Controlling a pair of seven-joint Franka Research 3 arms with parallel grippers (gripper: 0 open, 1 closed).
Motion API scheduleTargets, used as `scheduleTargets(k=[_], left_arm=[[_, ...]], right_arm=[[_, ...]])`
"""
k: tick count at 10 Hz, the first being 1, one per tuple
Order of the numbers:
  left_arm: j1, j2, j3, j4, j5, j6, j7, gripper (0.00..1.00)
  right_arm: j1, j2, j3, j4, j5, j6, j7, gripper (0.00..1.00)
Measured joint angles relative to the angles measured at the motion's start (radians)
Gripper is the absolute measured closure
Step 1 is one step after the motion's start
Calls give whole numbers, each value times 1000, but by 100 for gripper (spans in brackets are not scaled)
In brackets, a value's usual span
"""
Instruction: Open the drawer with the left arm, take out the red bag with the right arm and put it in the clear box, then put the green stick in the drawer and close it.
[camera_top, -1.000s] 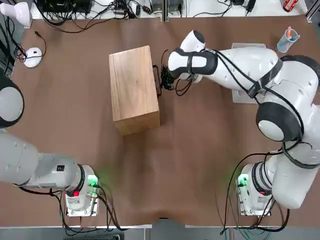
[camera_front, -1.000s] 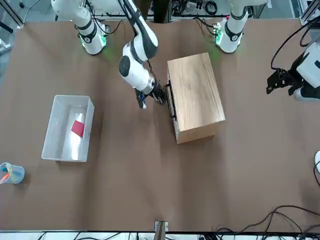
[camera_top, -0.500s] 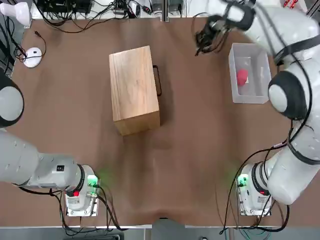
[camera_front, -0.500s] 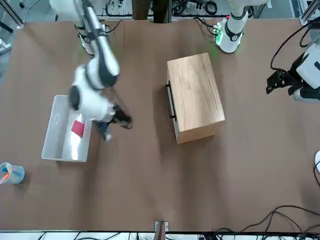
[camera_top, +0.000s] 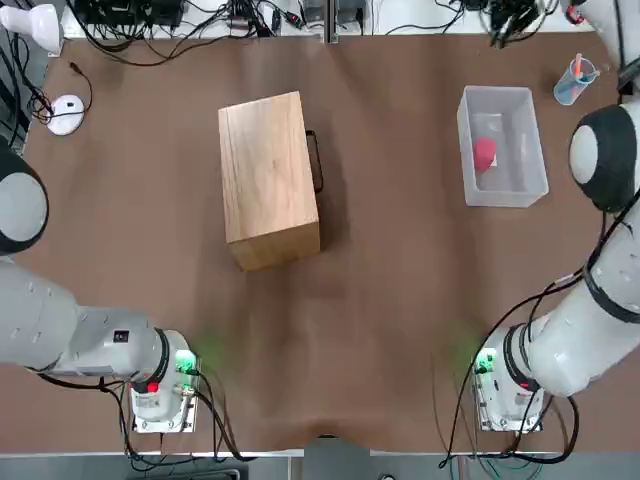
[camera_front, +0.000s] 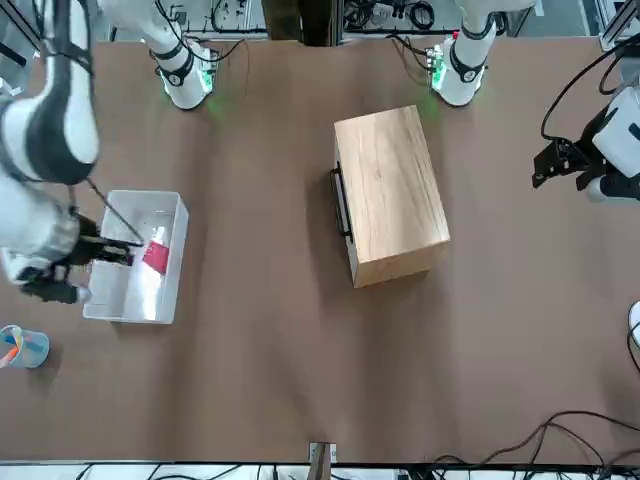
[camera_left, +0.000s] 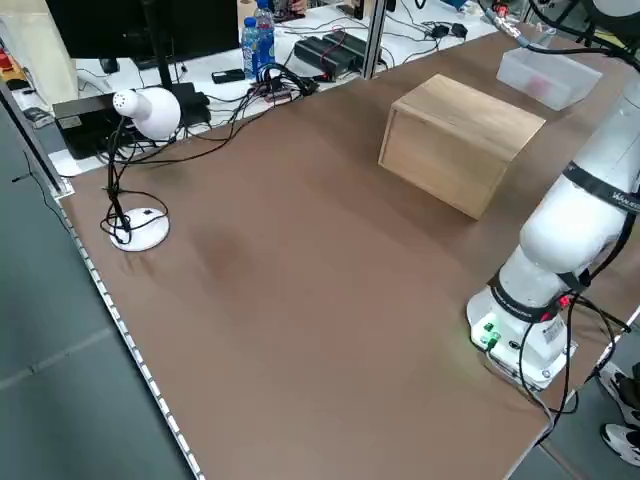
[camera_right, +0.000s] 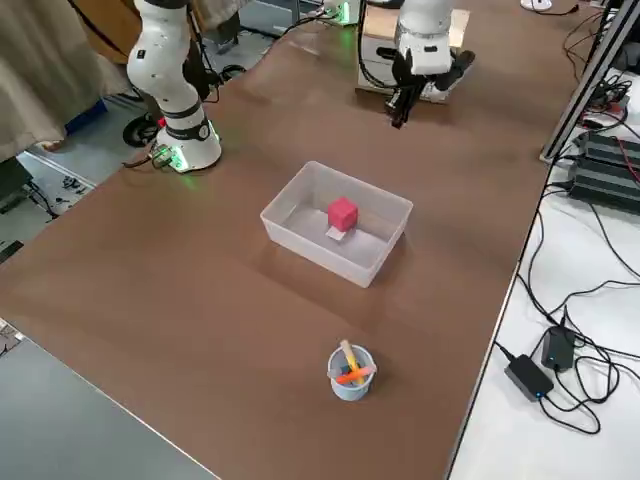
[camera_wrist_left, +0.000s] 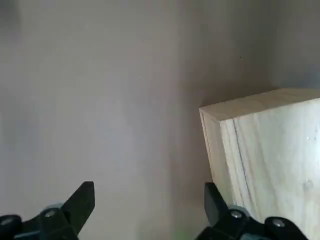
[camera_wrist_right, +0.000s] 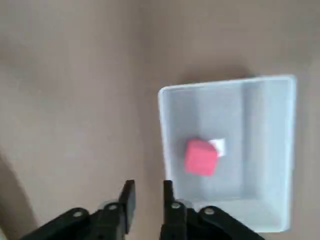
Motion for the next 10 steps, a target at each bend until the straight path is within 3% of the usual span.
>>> scheduleTargets(k=[4, 6, 10], left_arm=[[0, 0, 0, 0, 0, 0, 0, 3], [-1, 0, -1, 0, 0, 0, 0, 3], [-1, 0, -1, 0, 0, 0, 0, 3]], right_arm=[[-20, -43, -11, 113, -137, -23, -159, 3], [12, -49, 0, 156, -142, -42, -161, 0], [40, -55, -10, 159, -144, -69, -187, 0]])
